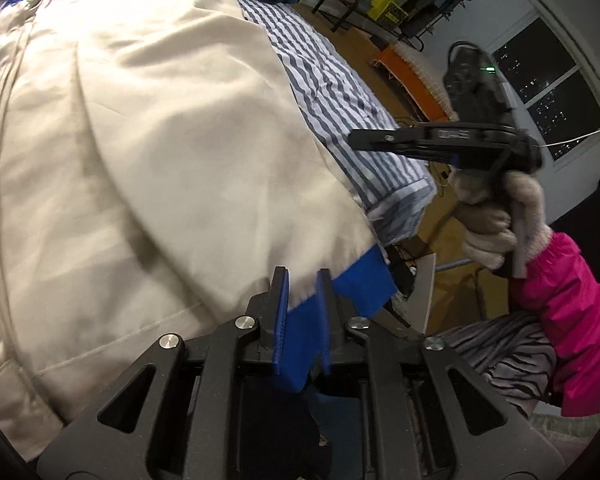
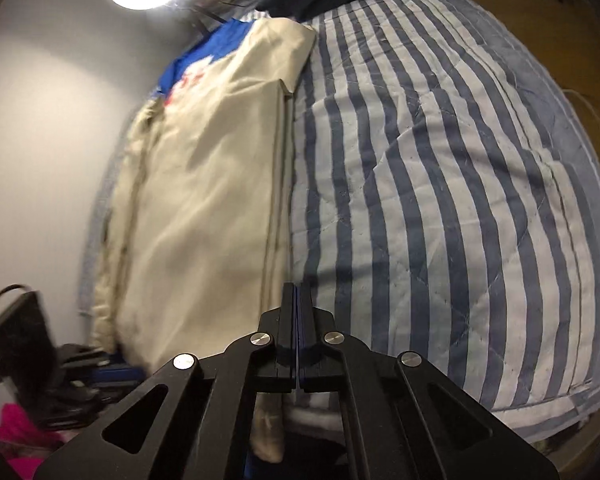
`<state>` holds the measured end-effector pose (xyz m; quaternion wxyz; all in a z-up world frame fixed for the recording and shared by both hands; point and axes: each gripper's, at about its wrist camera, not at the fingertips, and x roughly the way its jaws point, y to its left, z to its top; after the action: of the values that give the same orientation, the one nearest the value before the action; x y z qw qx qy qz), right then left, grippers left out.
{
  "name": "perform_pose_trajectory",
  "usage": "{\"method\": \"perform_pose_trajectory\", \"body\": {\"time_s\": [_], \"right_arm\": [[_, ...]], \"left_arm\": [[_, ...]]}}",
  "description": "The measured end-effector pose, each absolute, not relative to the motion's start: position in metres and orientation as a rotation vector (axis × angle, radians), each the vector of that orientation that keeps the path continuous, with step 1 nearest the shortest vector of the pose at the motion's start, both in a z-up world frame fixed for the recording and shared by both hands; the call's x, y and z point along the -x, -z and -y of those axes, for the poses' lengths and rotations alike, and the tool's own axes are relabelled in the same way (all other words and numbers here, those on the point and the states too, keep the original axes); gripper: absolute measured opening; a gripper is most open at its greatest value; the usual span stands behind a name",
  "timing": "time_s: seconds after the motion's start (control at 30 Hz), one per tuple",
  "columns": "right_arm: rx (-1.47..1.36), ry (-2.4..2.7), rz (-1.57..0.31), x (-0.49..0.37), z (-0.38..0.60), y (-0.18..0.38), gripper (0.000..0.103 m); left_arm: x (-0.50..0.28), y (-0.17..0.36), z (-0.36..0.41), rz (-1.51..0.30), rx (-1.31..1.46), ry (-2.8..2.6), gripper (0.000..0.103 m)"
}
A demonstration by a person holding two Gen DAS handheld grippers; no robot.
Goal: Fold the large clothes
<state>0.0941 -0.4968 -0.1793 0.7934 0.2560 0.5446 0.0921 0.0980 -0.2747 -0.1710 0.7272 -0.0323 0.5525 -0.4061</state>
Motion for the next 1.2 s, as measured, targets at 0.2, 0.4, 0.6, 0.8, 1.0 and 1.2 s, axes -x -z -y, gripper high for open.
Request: {"method": "perform_pose_trajectory", "body": {"time_s": [0.2, 0.4, 0.6, 0.8, 1.0, 1.2], "right_arm": [[-0.638, -0.309, -1.151, -0.08, 0.487, 0.184, 0.061], [-0.597, -0.334, -1.216, -0.078, 0.454, 0.206, 0.008], [-0.501, -0.278, -1.185, -0.072, 0.435, 0.182, 0.004], [-0.208, -0.129, -1.178, -0.068, 0.386, 0.151, 0.004], [0.006, -0.095, -1.116, -0.076, 0.347, 0.121, 0.004], [0.146, -0.169, -1.086, -0.098, 0.284, 0.104, 0.004]], "left_arm": [[-0.11, 0.193, 0.286, -1.236, 0.104, 0.856, 0.018], [-0.106, 0.197, 0.306, -1.246, 0.134, 0.916, 0.018], [-0.084, 0.16, 0.272, -1.2, 0.066, 0.943, 0.018], [-0.098, 0.115, 0.187, -1.104, 0.127, 0.816, 0.018], [-0.121, 0.075, 0.103, -0.984, 0.259, 0.678, 0.018], [-0.133, 0.047, 0.039, -0.86, 0.357, 0.59, 0.018]]}}
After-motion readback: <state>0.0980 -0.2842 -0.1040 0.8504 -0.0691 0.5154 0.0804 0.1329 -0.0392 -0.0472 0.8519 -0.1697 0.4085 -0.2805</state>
